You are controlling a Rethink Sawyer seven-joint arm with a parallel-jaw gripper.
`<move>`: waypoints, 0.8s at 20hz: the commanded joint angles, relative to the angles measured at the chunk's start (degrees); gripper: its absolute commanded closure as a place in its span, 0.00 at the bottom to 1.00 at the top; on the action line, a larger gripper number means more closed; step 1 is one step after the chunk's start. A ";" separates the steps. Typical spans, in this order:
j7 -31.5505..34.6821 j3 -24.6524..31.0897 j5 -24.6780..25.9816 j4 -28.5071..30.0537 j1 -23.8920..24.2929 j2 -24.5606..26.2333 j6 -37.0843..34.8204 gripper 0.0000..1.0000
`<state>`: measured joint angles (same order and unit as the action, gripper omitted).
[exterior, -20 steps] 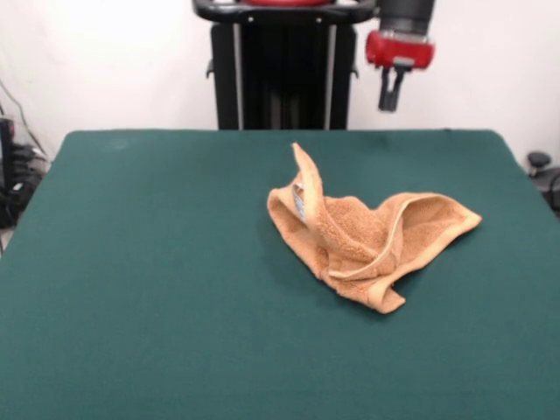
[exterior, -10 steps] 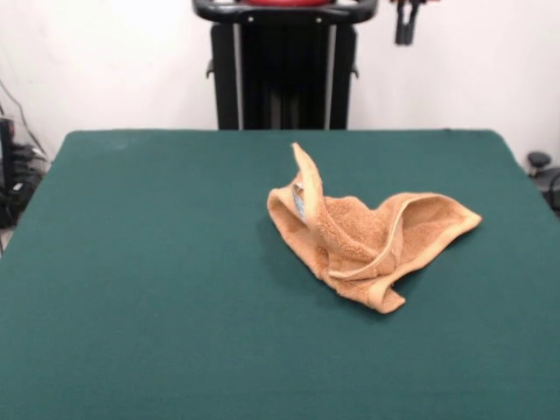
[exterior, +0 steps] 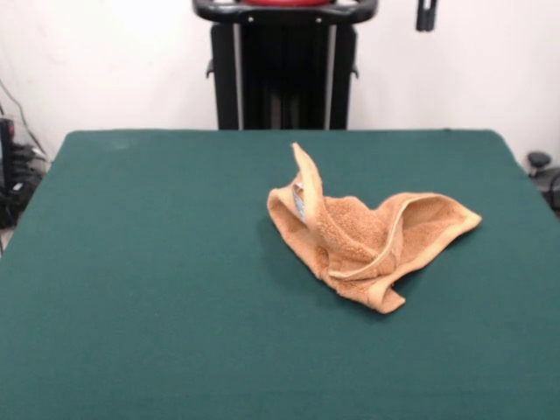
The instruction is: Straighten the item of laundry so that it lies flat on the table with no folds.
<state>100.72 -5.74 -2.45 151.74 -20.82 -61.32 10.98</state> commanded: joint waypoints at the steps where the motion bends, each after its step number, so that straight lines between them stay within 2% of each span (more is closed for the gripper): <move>1: 3.43 -4.88 -1.97 -21.03 -1.23 -0.63 -33.11 1.00; 3: 4.07 -2.06 -0.96 -23.37 1.81 0.48 -35.23 1.00; 7: 4.37 0.48 0.35 -27.33 4.96 2.49 -38.55 1.00; 11: 5.47 0.61 2.24 -31.16 5.63 4.09 -41.33 1.00; 16: 6.12 1.31 2.96 -32.74 6.53 6.25 -40.26 1.00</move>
<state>100.72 -7.75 -1.05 127.37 -14.80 -60.52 -26.23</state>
